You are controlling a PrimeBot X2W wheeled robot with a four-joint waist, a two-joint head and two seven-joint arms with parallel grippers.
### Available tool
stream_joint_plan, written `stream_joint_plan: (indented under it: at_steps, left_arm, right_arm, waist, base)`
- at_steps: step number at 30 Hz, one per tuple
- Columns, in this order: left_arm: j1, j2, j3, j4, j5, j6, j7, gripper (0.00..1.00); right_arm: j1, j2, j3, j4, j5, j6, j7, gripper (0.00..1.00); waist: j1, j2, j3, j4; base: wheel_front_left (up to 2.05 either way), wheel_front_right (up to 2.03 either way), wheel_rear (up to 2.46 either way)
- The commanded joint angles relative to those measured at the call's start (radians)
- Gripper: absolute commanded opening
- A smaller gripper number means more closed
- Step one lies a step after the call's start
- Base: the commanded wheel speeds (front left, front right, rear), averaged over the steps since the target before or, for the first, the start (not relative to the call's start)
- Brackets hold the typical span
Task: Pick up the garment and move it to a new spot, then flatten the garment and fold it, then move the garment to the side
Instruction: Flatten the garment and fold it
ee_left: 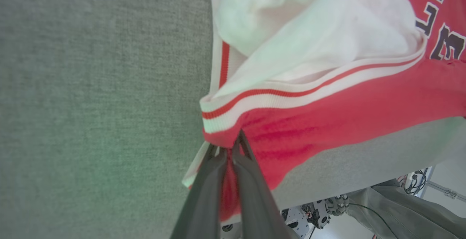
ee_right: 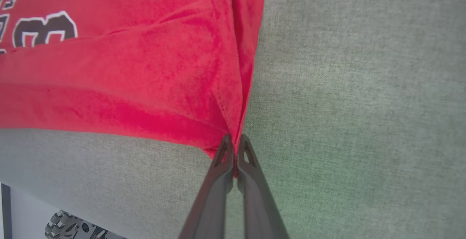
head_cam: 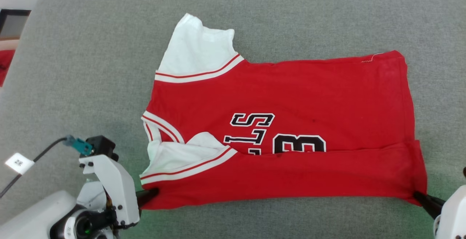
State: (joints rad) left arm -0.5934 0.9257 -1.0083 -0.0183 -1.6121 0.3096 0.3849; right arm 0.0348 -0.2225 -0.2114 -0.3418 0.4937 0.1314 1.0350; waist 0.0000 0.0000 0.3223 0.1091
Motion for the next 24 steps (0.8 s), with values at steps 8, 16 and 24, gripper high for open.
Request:
stream_joint_plan:
  at_steps: [8,16,24]
  left_arm:
    - [0.028,-0.014,-0.009,0.018,0.015,-0.018,-0.022,0.0]
    - [0.019,-0.001,-0.002,0.013,0.043,-0.018,-0.053,0.52]
    - [0.019,0.053,0.02,-0.054,0.074,0.017,-0.093,1.0]
  right_arm:
    - [-0.018,0.011,0.031,0.069,0.004,-0.001,-0.042,0.38]
    - [-0.015,0.001,0.021,0.059,0.015,-0.001,-0.06,1.0]
    - [0.006,0.013,-0.014,-0.027,0.015,-0.001,-0.094,1.0]
  waist:
    - [0.0,0.0,-0.024,-0.007]
    - [0.0,0.0,-0.06,-0.004]
    - [0.0,0.0,-0.089,-0.009]
  base:
    - [0.0,0.0,0.0]
    - [0.0,0.0,0.0]
    - [0.0,0.0,0.0]
